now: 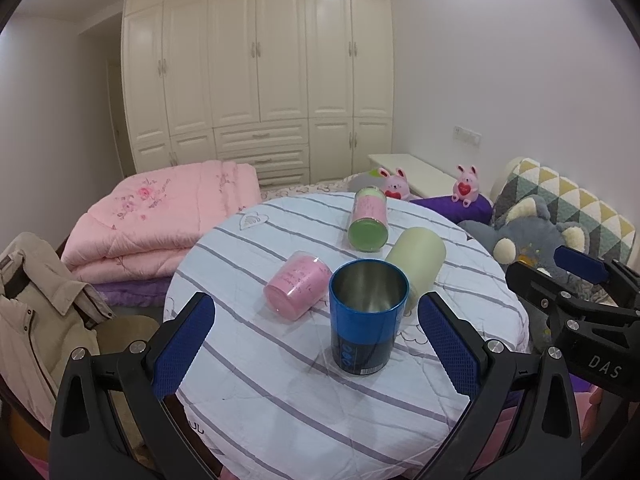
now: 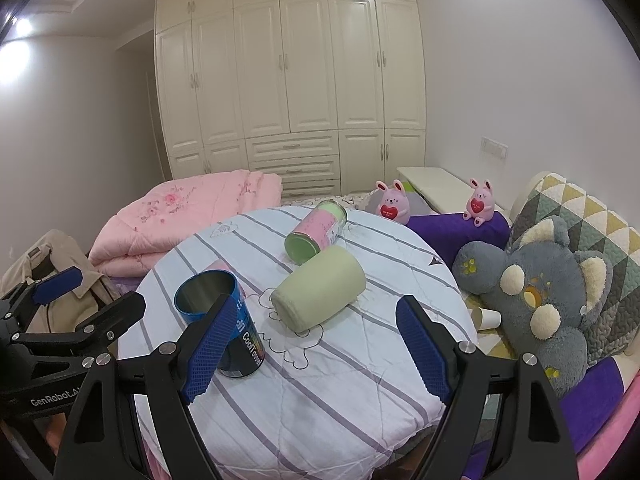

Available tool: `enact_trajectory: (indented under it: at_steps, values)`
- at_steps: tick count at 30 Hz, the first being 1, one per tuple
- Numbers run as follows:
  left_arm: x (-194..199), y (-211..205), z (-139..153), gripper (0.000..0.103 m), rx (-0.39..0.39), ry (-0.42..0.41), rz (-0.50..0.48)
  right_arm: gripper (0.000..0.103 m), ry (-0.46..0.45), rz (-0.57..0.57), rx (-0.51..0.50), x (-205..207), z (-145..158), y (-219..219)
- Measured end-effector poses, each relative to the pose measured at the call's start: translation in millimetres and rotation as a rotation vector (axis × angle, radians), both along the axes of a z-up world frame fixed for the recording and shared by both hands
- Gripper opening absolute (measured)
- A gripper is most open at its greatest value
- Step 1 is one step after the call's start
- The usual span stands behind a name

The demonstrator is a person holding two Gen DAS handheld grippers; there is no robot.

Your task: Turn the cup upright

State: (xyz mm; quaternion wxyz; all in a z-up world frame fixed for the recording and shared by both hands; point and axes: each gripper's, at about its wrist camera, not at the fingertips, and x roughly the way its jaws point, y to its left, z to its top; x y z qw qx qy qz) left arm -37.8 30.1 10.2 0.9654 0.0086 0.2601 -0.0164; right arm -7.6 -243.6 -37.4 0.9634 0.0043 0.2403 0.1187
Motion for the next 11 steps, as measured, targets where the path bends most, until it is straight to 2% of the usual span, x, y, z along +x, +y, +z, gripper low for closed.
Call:
enact_trajectory:
  at_steps: [11]
  values:
    - [6.5,2.2,-4.6,0.103,-0.004,0.018,-0.002,0.083,0.032,0.012,-0.008,6.2,-7.4,3.4]
